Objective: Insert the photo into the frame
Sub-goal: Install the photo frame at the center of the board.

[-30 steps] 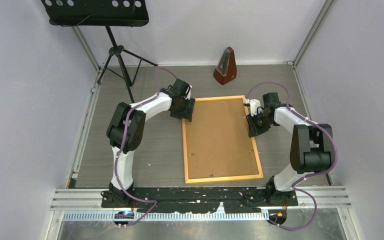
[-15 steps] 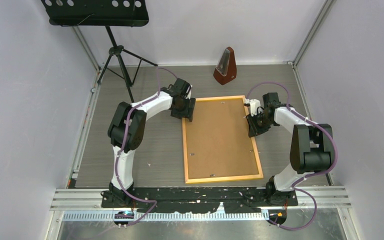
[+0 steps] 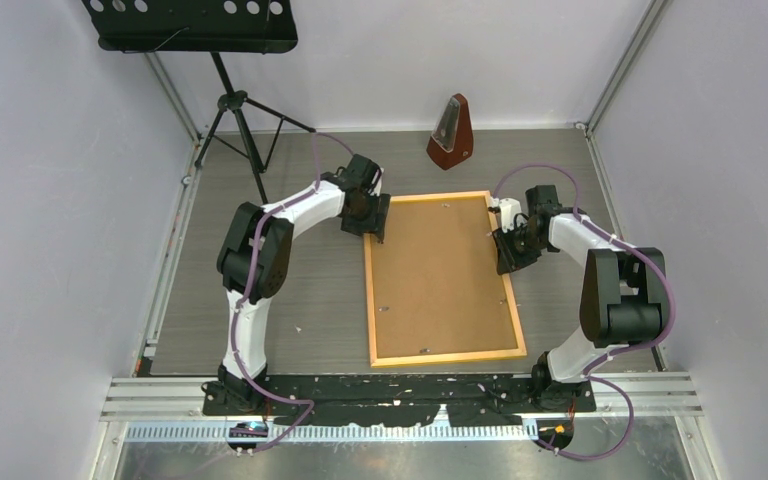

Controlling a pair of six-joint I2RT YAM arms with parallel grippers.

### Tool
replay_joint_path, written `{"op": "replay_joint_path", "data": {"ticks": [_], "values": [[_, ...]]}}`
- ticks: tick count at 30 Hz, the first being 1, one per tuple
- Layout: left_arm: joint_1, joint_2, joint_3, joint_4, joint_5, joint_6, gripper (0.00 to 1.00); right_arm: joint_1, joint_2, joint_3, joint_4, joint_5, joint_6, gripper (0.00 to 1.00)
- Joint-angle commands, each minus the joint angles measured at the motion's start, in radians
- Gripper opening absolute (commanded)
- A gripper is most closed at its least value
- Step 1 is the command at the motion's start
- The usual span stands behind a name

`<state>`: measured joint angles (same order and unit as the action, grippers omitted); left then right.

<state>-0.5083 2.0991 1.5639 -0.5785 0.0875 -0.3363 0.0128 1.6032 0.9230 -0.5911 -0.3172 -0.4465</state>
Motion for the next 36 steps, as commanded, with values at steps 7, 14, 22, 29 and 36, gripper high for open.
{"op": "replay_joint_path", "data": {"ticks": [7,14,22,29,36], "values": [[-0.011,-0.01,-0.015,-0.008,-0.051,0.032,0.6,0.001,-0.004,-0.003,-0.053,-0.008,-0.047,0.12],[-0.016,-0.018,-0.031,-0.012,-0.06,0.042,0.59,0.002,-0.011,-0.001,-0.059,-0.008,-0.048,0.12],[-0.029,-0.079,-0.129,0.031,-0.033,0.062,0.58,0.002,-0.007,0.003,-0.058,-0.001,-0.047,0.12],[-0.032,-0.103,-0.16,0.039,-0.016,0.074,0.54,-0.011,0.004,0.005,-0.055,0.001,-0.045,0.12],[-0.032,-0.103,-0.17,0.046,-0.015,0.077,0.48,-0.014,0.005,0.002,-0.055,0.002,-0.045,0.12]]}}
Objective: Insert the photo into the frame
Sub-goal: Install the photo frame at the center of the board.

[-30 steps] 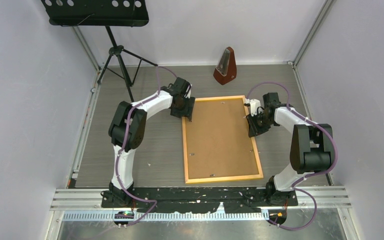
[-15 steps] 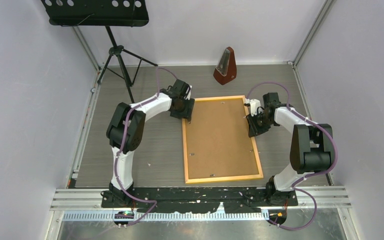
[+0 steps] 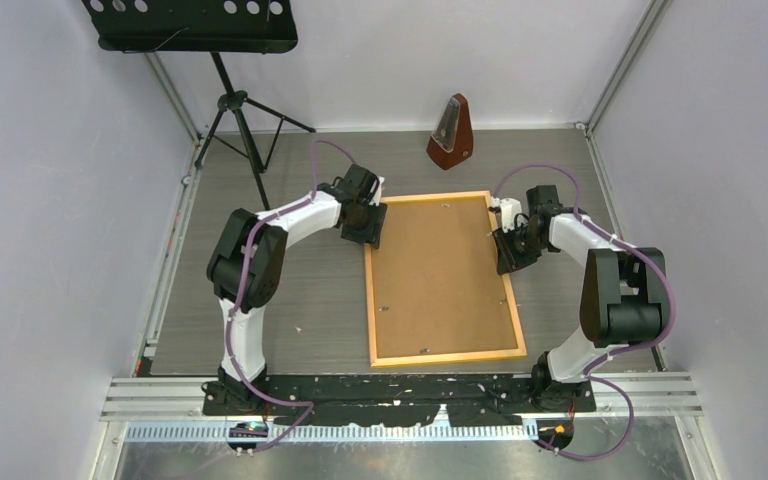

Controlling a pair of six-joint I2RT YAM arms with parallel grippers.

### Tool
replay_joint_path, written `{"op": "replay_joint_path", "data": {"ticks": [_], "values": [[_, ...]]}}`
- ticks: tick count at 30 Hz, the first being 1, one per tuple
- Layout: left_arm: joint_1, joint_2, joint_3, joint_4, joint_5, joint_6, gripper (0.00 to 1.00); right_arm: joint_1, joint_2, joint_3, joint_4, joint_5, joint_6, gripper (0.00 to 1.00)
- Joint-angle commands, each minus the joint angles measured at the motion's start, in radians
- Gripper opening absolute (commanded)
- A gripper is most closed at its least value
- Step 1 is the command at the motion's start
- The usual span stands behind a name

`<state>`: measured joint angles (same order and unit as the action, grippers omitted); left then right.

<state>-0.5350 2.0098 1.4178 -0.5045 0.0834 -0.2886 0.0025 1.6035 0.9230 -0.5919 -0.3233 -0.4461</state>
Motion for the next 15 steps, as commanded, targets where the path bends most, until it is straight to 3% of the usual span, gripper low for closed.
{"op": "replay_joint_path", "data": {"ticks": [1,15], "values": [[-0.006,-0.011,-0.019,-0.03,-0.01,0.029,0.47,-0.004,0.005,0.002,-0.053,0.006,-0.045,0.12],[0.005,0.014,0.05,-0.046,-0.031,0.031,0.4,-0.006,0.003,-0.004,-0.054,0.003,-0.045,0.12]]}}
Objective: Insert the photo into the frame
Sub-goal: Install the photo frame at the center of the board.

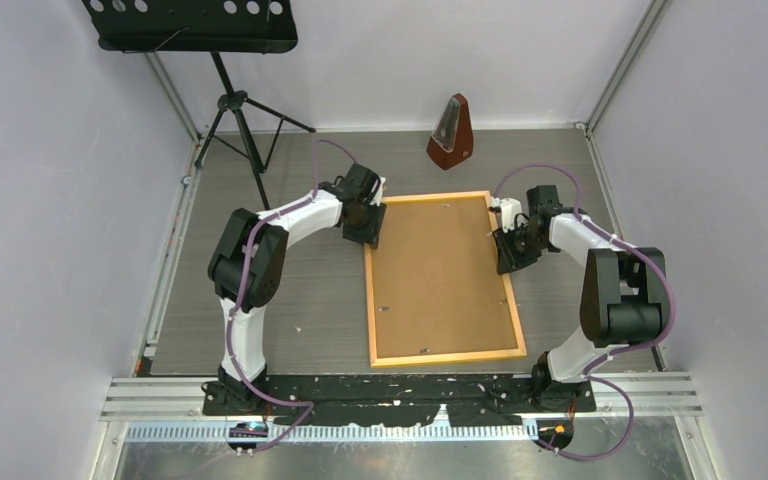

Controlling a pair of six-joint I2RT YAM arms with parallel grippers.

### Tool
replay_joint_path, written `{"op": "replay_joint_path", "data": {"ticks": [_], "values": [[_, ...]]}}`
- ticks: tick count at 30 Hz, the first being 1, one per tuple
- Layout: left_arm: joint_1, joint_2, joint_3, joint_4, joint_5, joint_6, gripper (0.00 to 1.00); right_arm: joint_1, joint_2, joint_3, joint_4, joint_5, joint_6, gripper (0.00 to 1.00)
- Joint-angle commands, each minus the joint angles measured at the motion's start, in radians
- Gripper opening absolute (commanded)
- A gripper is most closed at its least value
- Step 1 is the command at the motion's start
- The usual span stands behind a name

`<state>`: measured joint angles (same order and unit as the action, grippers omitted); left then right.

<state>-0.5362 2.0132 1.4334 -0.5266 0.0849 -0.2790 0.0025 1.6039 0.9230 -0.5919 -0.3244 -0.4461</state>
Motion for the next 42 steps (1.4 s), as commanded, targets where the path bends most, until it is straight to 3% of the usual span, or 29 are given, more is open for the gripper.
{"op": "replay_joint_path", "data": {"ticks": [1,17,22,26,30,34,42], "values": [[0.01,0.011,0.035,-0.023,-0.033,0.022,0.4,-0.006,0.002,-0.005,-0.055,0.004,-0.045,0.12],[0.025,0.018,0.067,-0.023,-0.008,0.016,0.2,-0.007,0.005,-0.004,-0.055,0.004,-0.043,0.12],[0.025,0.017,0.07,-0.017,-0.005,0.018,0.0,-0.006,0.009,-0.004,-0.055,0.003,-0.045,0.12],[0.025,0.018,0.076,-0.012,0.0,0.02,0.0,-0.006,0.011,-0.003,-0.055,0.002,-0.045,0.12],[0.025,0.015,0.087,-0.022,0.0,0.013,0.29,-0.006,0.011,-0.003,-0.054,0.002,-0.045,0.12],[0.025,0.012,0.091,-0.03,-0.009,0.008,0.47,-0.006,0.014,-0.003,-0.055,0.001,-0.045,0.12],[0.026,0.014,0.095,-0.04,-0.022,0.013,0.52,-0.006,0.013,0.0,-0.057,0.001,-0.046,0.12]]}}
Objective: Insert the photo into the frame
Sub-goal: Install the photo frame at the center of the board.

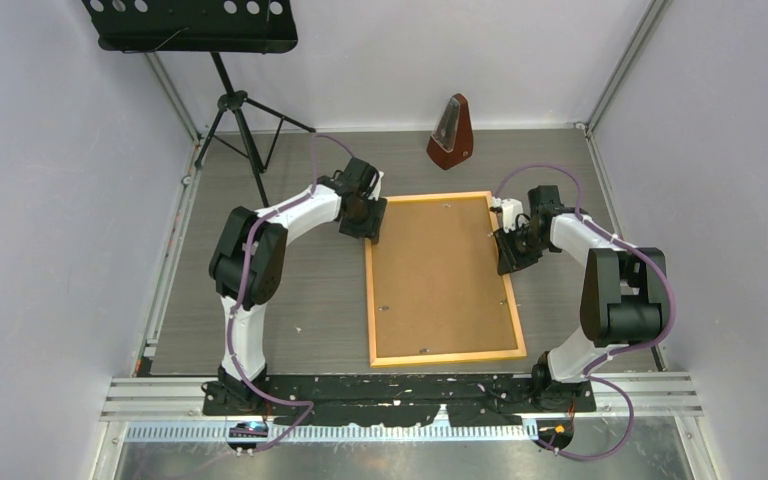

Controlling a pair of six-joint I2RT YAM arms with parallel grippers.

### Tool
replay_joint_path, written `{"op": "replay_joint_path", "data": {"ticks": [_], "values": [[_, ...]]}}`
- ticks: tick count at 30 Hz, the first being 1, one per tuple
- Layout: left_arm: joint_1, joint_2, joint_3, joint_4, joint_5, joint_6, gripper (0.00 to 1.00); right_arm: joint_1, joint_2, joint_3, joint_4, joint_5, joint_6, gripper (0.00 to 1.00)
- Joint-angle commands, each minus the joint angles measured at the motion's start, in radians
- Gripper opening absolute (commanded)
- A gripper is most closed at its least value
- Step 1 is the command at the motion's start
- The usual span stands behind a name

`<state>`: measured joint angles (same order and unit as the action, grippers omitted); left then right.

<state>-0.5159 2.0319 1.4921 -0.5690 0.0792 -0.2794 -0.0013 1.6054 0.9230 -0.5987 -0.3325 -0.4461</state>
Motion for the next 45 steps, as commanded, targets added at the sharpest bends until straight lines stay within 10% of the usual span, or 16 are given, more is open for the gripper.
{"op": "replay_joint_path", "data": {"ticks": [1,10,18,45], "values": [[0.005,-0.003,0.038,0.0,-0.015,0.014,0.52,-0.002,0.012,0.002,-0.05,0.009,-0.046,0.12],[0.005,-0.052,-0.024,0.01,0.018,0.023,0.52,-0.002,0.011,0.006,-0.052,0.009,-0.046,0.12],[0.005,-0.21,-0.119,0.009,0.053,0.04,0.73,-0.002,0.018,0.024,-0.044,0.009,-0.022,0.09],[-0.103,-0.339,-0.377,0.005,0.213,0.166,0.75,-0.054,0.115,0.091,0.096,-0.078,0.367,0.06]]}}
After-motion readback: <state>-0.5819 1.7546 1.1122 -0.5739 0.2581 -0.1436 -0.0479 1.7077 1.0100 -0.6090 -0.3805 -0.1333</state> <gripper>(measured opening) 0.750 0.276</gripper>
